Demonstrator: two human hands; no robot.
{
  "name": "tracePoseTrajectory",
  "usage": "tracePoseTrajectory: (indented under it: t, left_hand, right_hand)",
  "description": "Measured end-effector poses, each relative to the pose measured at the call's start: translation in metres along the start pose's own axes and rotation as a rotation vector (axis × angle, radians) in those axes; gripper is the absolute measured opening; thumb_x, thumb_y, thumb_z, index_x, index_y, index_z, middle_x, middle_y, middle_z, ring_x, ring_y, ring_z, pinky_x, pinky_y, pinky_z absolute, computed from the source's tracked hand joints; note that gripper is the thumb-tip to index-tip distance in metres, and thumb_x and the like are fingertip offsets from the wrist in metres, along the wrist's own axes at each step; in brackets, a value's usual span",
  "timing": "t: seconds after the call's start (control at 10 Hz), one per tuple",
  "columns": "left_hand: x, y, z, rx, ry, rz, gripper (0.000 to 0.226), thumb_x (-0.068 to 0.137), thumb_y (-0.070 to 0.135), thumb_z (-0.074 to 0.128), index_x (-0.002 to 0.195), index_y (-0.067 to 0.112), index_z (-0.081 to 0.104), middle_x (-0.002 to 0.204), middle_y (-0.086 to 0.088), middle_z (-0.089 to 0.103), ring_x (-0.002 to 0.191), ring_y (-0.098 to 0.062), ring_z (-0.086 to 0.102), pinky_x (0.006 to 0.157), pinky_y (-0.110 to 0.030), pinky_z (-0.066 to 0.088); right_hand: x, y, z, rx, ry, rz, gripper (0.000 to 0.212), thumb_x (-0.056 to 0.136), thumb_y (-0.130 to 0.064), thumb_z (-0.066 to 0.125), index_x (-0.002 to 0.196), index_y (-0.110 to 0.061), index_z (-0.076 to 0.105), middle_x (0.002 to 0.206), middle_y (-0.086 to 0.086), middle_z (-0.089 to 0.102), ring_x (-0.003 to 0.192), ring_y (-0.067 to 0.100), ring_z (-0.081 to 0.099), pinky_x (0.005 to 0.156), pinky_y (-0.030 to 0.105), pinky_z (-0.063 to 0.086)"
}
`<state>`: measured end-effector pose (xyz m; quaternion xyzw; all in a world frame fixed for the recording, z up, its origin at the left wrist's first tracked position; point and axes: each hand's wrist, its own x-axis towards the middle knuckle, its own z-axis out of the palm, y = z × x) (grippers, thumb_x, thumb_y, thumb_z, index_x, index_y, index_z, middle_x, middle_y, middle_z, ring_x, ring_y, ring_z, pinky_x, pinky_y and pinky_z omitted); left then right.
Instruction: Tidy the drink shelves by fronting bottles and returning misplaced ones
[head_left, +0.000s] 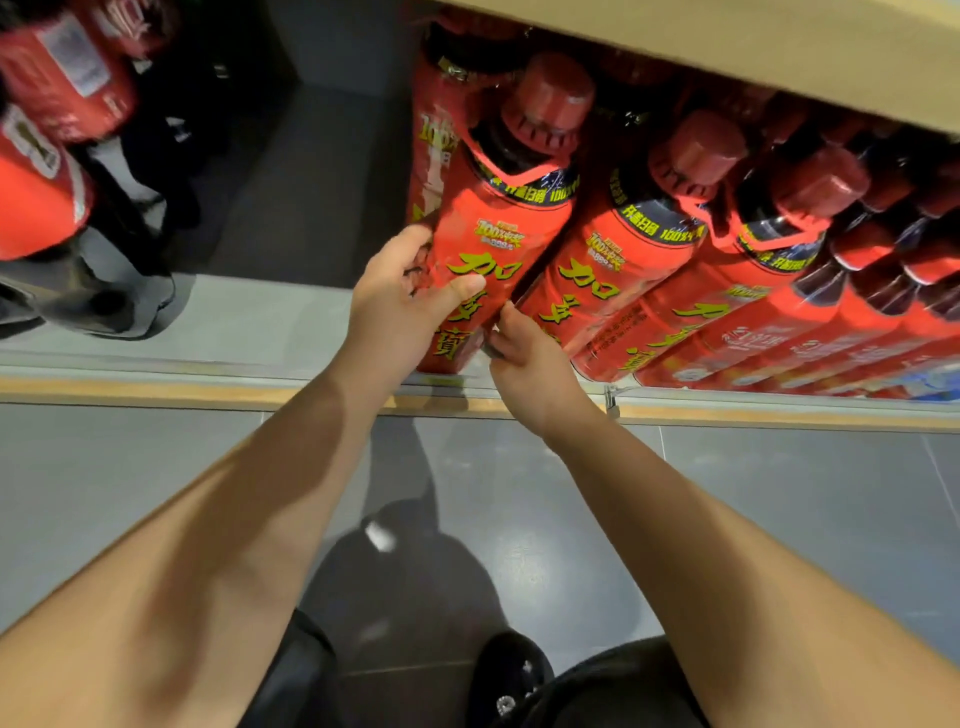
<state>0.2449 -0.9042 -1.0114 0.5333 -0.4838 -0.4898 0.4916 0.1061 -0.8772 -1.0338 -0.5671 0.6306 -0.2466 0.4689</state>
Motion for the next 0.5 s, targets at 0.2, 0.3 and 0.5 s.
tracePoseTrajectory:
  t: [0.2,0.3,0.5]
  left_hand:
    - [-0.003,-0.005,0.003,0.04,-0.034,0.061,0.056,0.078,0.005,0.076,0.128,0.002,0.05,0.107,0.012,0.058,0.093,0.014,0.06,0.083,-0.009,0.048]
    - [-0.006,-0.005,-0.001,0.015,-0.042,0.018,0.057,0.081,0.005,0.074,0.13,0.007,0.046,0.116,0.006,0.058,0.104,0.007,0.059,0.089,-0.012,0.048]
    - [-0.03,0.019,0.001,-0.035,0.139,-0.272,0.047,0.081,0.022,0.076,0.119,0.023,0.049,0.102,0.013,0.058,0.094,0.003,0.058,0.08,-0.02,0.051]
  right_hand:
    - [-0.01,0.007,-0.012,-0.093,0.059,0.01,0.058,0.084,0.0,0.041,0.141,-0.005,0.042,0.139,0.01,0.051,0.13,0.022,0.047,0.11,0.03,0.034]
    - [-0.018,0.009,-0.014,-0.06,0.059,-0.038,0.053,0.089,0.006,0.041,0.14,-0.006,0.045,0.138,0.008,0.053,0.127,0.018,0.051,0.109,0.032,0.038]
    - [-0.035,-0.006,-0.018,0.125,0.231,0.088,0.029,0.089,-0.01,0.062,0.118,-0.01,0.063,0.106,-0.004,0.064,0.096,0.011,0.061,0.087,0.02,0.05]
